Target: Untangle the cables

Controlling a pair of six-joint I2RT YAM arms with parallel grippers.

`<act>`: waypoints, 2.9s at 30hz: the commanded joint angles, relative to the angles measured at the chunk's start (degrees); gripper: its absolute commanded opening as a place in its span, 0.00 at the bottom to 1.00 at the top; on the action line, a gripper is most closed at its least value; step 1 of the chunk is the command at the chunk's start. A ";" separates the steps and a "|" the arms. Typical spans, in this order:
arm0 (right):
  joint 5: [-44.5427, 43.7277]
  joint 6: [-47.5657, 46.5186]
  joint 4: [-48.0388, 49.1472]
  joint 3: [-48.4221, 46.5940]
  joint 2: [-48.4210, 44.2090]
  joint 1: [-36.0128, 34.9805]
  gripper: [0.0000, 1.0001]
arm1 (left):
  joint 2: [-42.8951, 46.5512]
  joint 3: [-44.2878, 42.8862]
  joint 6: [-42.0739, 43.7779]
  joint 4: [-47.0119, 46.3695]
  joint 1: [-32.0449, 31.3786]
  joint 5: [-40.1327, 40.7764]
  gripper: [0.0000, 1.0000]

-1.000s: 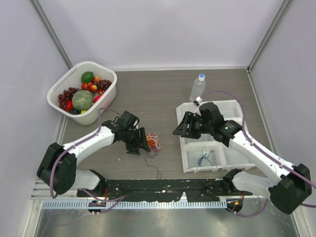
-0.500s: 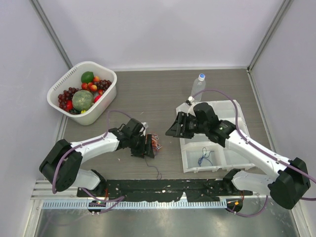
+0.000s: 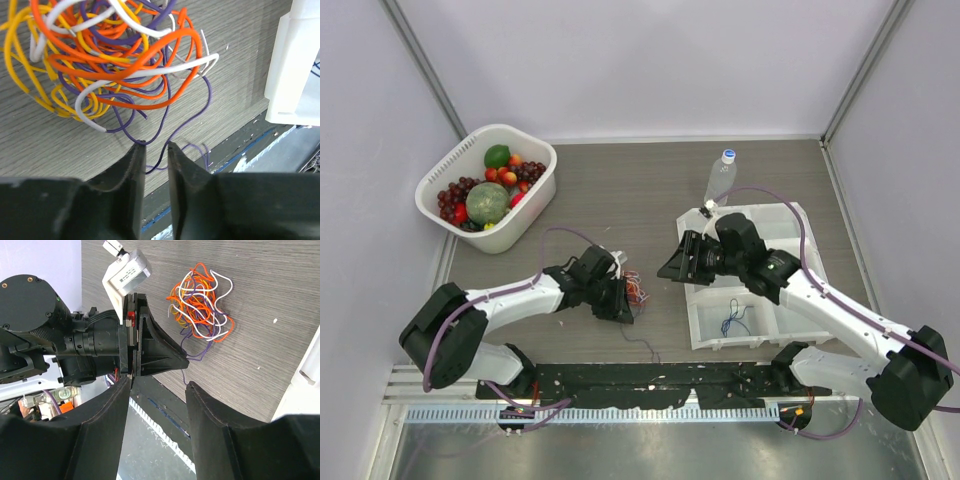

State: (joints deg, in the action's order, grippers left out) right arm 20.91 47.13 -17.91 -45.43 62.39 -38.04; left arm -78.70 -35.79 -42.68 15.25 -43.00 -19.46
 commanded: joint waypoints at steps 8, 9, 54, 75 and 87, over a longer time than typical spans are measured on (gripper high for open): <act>-3.50 0.15 2.70 -0.01 3.25 -3.79 0.54 | 7.23 -2.44 -1.97 4.87 -2.52 1.45 0.00; -3.85 -0.02 2.97 -0.18 4.05 -4.40 0.54 | 8.28 -2.62 -2.06 5.40 -2.52 1.10 0.00; -4.12 -11.62 3.67 -19.09 35.18 -3.71 0.55 | 11.82 -72.74 13.49 25.88 -2.61 26.23 0.00; -14.67 -22.45 -12.15 -23.46 -0.43 -4.32 0.61 | 0.30 -72.77 -2.41 43.12 -0.77 17.73 0.00; -7.81 -15.41 1.92 -23.74 -0.34 -12.93 0.46 | -0.41 -61.95 -12.25 36.97 -0.77 3.29 0.00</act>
State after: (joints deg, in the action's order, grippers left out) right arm 11.20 29.56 -23.99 -69.65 62.28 -47.92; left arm -79.85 -99.63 -50.59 56.31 -44.01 -10.50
